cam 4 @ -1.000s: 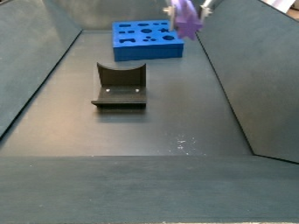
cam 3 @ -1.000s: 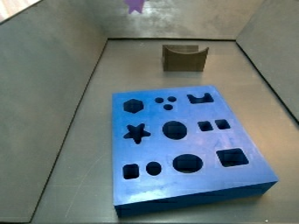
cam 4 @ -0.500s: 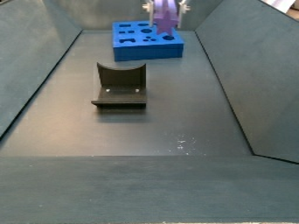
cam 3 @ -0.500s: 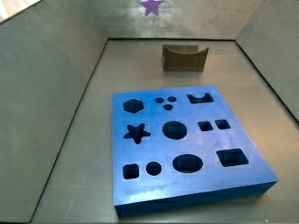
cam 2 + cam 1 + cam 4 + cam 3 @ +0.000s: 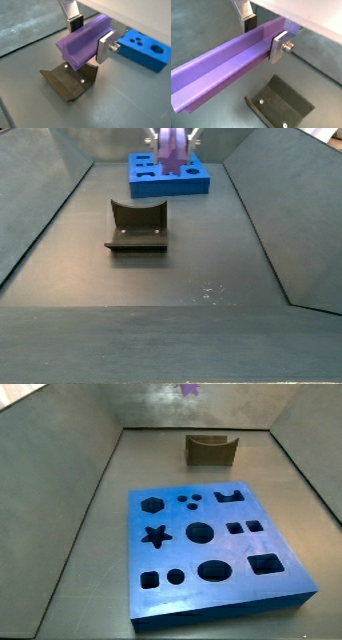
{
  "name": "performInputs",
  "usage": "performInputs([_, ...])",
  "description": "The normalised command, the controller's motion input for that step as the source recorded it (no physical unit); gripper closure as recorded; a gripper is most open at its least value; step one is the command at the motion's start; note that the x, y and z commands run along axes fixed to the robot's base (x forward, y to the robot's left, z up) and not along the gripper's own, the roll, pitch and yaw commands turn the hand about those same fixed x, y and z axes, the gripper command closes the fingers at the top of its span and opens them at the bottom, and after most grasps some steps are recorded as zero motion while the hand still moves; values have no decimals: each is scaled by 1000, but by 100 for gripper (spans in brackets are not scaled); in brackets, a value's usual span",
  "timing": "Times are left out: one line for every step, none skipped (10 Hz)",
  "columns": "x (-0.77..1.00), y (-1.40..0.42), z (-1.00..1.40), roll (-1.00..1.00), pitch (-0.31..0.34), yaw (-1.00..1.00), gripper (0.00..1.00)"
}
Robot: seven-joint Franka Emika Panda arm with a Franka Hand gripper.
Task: Pick up the star object. Move up. Place the star object on the fixture. Regrasp the star object. Move to above the board. Insert the star object.
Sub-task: Place the star object on the fixture.
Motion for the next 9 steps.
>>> performInputs([1000, 170, -12, -1000, 158, 21, 100])
performInputs([954, 128, -16, -1000, 170, 5, 100])
performInputs([871, 91, -13, -1000, 183, -14, 100])
performInputs([760, 70, -10, -1000, 198, -45, 100])
performInputs([677, 61, -7, -986, 207, -72, 100])
performInputs([599, 57, -6, -828, 184, -90, 100])
performInputs([498, 55, -7, -616, 150, -106, 100])
performInputs([422, 54, -7, -453, 128, -112, 100])
performInputs([346, 49, -6, -302, 112, -111, 100])
